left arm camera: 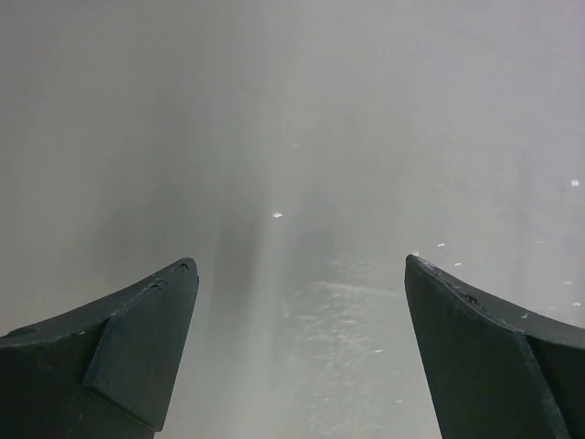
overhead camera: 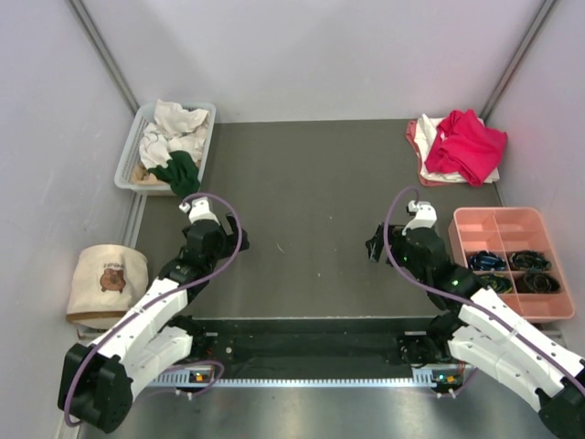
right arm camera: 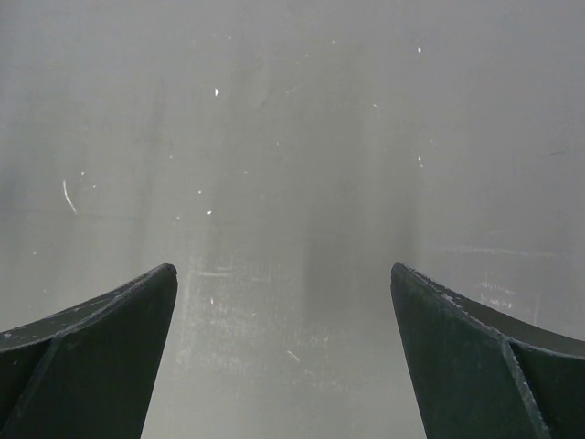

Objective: Fold and stack the t-shirts
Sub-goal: Put the neatly folded tshirt into the corner of the board with the right arm

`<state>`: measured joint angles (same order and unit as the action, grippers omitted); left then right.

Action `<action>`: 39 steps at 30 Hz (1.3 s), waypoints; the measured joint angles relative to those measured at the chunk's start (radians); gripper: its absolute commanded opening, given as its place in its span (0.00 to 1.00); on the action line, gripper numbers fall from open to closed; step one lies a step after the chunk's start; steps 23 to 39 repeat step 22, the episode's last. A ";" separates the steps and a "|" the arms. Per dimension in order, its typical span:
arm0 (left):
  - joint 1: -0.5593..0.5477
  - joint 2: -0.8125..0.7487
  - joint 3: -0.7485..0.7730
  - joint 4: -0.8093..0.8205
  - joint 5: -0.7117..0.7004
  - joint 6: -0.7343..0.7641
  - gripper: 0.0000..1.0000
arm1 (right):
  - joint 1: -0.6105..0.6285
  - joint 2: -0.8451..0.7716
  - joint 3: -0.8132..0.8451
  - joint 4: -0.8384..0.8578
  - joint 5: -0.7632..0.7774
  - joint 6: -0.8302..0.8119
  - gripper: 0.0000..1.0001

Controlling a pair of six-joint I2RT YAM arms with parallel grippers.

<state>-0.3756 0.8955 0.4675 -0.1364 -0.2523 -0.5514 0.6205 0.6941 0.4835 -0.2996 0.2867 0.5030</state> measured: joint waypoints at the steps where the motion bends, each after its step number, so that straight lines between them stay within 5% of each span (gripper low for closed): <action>1: 0.000 -0.019 -0.017 0.000 -0.012 0.000 0.99 | 0.001 -0.002 -0.006 -0.001 0.002 0.004 0.99; 39: 0.000 -0.108 -0.076 -0.002 -0.070 0.000 0.99 | 0.006 -0.039 -0.043 -0.008 0.084 0.006 0.99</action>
